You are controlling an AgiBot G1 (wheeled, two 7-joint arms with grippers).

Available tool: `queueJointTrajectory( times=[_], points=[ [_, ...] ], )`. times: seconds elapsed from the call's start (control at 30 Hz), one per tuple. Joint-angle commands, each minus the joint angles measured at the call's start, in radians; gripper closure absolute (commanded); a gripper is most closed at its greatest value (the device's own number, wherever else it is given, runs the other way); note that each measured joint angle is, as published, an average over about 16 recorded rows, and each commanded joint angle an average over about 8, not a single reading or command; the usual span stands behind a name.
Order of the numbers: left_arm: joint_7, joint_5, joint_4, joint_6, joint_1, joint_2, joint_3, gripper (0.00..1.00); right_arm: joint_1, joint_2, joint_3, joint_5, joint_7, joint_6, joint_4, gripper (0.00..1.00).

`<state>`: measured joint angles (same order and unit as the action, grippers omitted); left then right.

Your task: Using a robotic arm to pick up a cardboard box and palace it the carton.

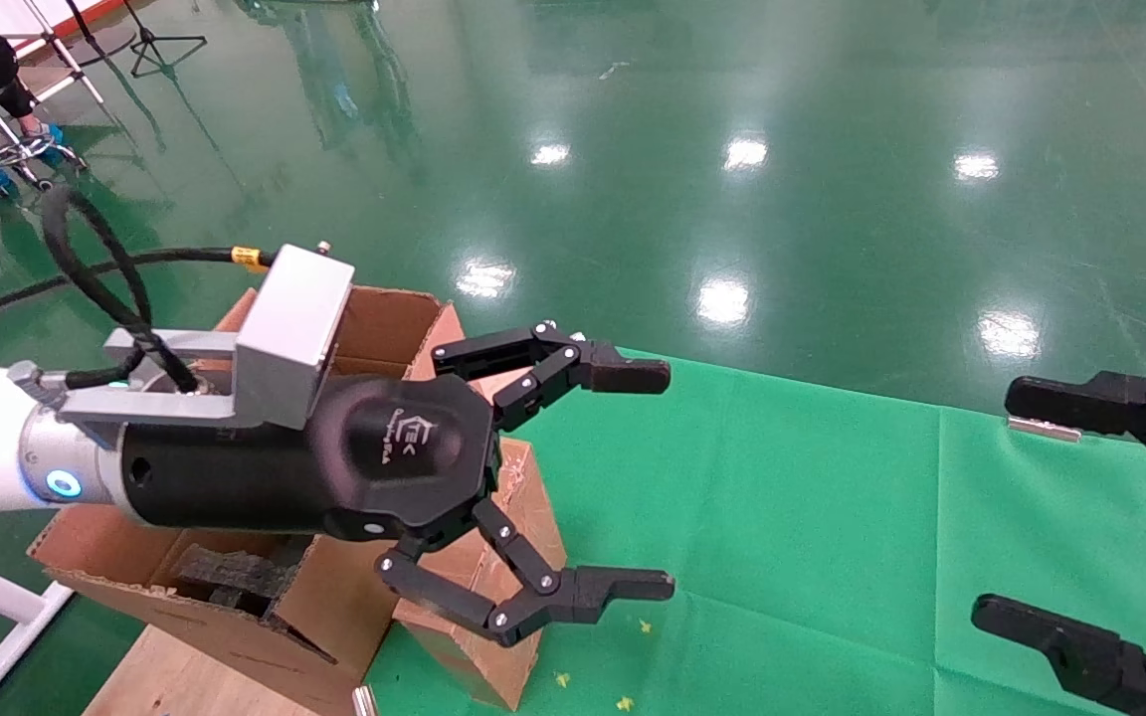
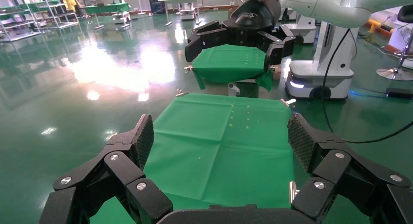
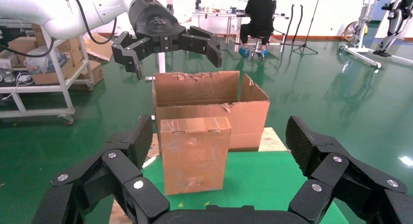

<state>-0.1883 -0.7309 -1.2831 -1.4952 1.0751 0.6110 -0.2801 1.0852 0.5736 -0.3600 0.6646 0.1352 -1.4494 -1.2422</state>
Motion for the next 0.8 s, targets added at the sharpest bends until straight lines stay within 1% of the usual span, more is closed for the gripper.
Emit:
queueJointTrajectory(
  times=[0.03, 0.4, 0.43, 0.47, 0.67, 0.7, 0.8],
  points=[
    [0.0, 0.0, 0.0, 0.0, 0.0, 0.0, 0.0, 0.0, 0.0, 0.0, 0.0, 0.0, 0.0, 0.0, 0.0, 0.0],
    [0.0, 0.0, 0.0, 0.0, 0.0, 0.0, 0.0, 0.0, 0.0, 0.0, 0.0, 0.0, 0.0, 0.0, 0.0, 0.0],
    [0.0, 0.0, 0.0, 0.0, 0.0, 0.0, 0.0, 0.0, 0.0, 0.0, 0.0, 0.0, 0.0, 0.0, 0.0, 0.02],
    [0.0, 0.0, 0.0, 0.0, 0.0, 0.0, 0.0, 0.0, 0.0, 0.0, 0.0, 0.0, 0.0, 0.0, 0.0, 0.13],
    [0.0, 0.0, 0.0, 0.0, 0.0, 0.0, 0.0, 0.0, 0.0, 0.0, 0.0, 0.0, 0.0, 0.0, 0.0, 0.88],
    [0.0, 0.0, 0.0, 0.0, 0.0, 0.0, 0.0, 0.0, 0.0, 0.0, 0.0, 0.0, 0.0, 0.0, 0.0, 0.99],
    [0.0, 0.0, 0.0, 0.0, 0.0, 0.0, 0.0, 0.0, 0.0, 0.0, 0.0, 0.0, 0.0, 0.0, 0.0, 1.0]
  ],
)
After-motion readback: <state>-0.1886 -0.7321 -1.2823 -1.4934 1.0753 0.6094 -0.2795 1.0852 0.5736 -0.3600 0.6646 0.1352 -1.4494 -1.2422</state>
